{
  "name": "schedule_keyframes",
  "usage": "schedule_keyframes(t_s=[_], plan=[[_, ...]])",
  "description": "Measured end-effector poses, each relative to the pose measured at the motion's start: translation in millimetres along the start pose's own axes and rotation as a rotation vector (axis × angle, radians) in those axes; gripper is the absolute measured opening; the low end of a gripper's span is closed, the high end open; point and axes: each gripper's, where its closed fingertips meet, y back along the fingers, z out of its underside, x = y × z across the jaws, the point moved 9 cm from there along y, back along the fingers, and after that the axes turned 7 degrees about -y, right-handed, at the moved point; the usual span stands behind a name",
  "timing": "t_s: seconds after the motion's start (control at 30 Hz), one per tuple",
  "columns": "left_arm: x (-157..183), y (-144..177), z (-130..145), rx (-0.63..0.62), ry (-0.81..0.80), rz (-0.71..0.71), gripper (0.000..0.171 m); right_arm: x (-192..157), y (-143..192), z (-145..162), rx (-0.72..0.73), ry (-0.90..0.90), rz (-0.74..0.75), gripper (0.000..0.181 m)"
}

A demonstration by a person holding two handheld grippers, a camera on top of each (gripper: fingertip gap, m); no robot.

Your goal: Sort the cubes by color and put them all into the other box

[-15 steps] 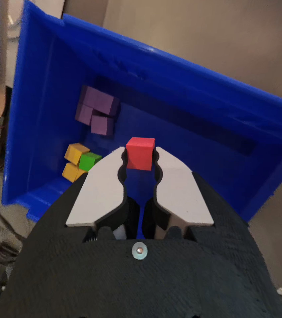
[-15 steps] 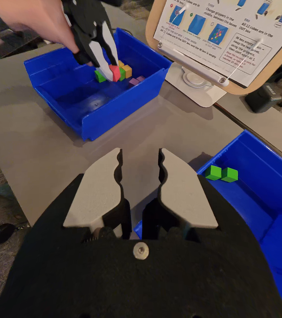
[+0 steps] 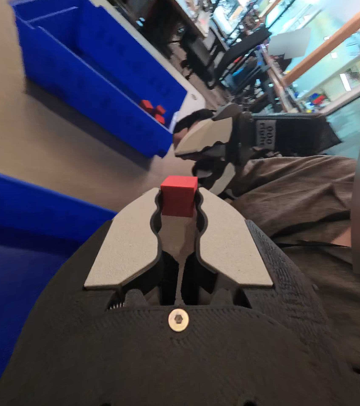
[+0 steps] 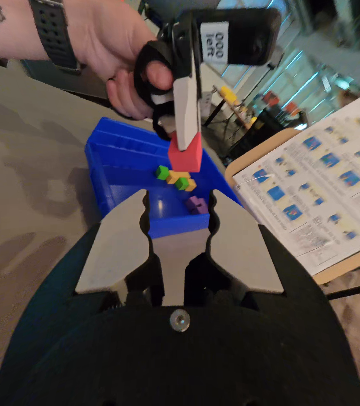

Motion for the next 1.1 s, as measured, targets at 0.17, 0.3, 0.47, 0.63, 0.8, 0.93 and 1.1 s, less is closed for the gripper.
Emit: schedule_keyframes(t_s=[0.17,0.3,0.47,0.63,0.8,0.93,1.1], plan=[[12.6,-11.5,-1.7,0.007,0.014,0.089,0.029,-1.9,-0.9,-14.5,0.074,0.105,0.065,0.046],[13.0,-19.7,-1.7,0.012,0.031,0.110,0.029,-4.9,-3.4,-18.4,0.074,0.128,0.072,0.041],[10.5,-26.8,0.4,0.024,0.050,0.115,0.029,-8.2,-1.9,-14.2,0.058,0.154,0.073,0.027],[10.2,-30.8,-4.2,0.130,0.033,0.095,0.038,-4.7,4.1,-10.4,0.061,0.144,0.095,0.026],[14.5,-26.8,-11.8,0.202,-0.048,-0.050,0.059,3.7,19.9,-4.2,0.018,0.067,0.076,0.027],[25.9,-18.1,-13.2,0.235,-0.173,-0.246,0.059,28.6,57.9,-3.5,-0.121,-0.039,0.079,0.027],[42.3,-10.6,-8.7,0.230,-0.270,-0.414,0.052,82.3,116.2,19.0,-0.545,-0.301,0.083,0.027]])
